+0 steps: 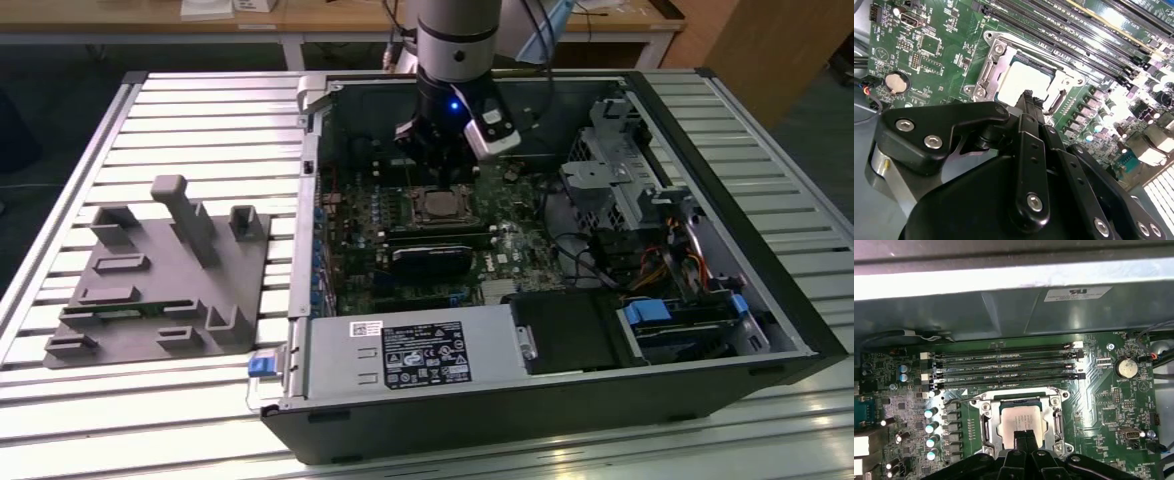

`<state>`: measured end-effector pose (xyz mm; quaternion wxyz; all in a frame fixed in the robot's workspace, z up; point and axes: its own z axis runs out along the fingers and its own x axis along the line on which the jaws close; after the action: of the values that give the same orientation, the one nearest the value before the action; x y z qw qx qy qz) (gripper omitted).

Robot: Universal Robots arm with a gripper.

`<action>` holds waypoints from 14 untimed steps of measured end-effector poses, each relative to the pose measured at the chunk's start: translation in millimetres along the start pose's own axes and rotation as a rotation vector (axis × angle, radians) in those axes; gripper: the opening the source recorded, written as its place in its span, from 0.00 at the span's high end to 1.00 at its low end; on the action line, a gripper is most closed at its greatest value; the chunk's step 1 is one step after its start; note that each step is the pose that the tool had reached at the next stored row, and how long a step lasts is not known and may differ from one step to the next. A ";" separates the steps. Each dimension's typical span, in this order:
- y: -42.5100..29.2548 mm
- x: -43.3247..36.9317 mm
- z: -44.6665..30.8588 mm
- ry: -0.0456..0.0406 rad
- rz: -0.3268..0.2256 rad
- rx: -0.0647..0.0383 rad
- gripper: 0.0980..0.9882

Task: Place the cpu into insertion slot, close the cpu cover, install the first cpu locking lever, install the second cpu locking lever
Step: 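Install the first cpu locking lever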

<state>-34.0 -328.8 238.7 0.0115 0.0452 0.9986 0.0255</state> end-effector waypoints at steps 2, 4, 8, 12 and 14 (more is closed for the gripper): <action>0.1 -0.1 -2.4 0.0000 0.000 0.000 0.99; 0.2 -0.1 -4.1 0.0000 0.000 0.000 0.99; 0.3 -0.1 -4.3 -0.0001 0.000 0.000 0.99; 0.2 -0.1 -4.4 0.0000 0.000 0.000 0.99; 0.1 1.3 -4.5 0.0001 0.000 0.000 0.99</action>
<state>-35.4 -328.8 243.2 0.0114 0.0452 0.9986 0.0255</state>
